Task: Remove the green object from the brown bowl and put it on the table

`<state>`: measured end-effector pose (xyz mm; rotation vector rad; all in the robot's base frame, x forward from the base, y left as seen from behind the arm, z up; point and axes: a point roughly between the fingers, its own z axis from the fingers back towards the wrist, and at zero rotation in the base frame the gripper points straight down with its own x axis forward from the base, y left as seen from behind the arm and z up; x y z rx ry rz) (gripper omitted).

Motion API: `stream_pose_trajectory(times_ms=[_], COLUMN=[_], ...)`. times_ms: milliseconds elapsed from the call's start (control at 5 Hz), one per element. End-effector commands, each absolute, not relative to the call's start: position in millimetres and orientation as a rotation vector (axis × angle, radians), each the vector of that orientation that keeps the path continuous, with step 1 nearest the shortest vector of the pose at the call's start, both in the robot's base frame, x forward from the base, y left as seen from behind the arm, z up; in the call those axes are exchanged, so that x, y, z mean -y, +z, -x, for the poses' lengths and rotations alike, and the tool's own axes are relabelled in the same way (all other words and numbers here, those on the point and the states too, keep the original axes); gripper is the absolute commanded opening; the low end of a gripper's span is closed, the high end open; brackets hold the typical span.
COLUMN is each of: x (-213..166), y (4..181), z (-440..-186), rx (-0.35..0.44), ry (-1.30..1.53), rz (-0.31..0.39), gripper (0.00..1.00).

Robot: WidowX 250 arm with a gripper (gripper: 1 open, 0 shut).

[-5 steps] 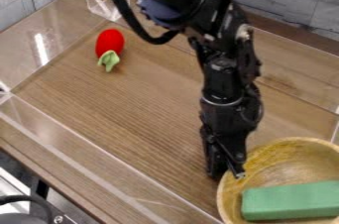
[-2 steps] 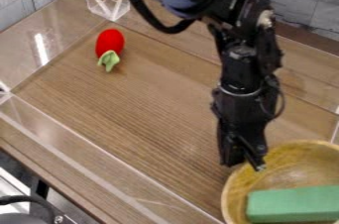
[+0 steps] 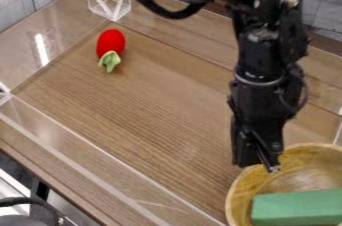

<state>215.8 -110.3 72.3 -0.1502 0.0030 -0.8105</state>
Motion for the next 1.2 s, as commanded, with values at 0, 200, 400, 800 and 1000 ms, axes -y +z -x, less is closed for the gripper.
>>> stream_pose_trajectory(times_ms=[0,200,400,800,1000], x=[121.7,124.5,131.6,138.5,136.6], y=[80.8,75.4,74.5,54.6,40.9], z=[-209.7,-196.0,-194.6,-197.4,-200.4], rx=[0.047,0.039,0.040,0.054,0.065], ry=[-0.846,-0.862,-0.826,-0.673,-0.568], rz=[0.154,0.156,0.154,0.149,0.147], gripper=[0.00,0.00,0.00,0.00,0.00])
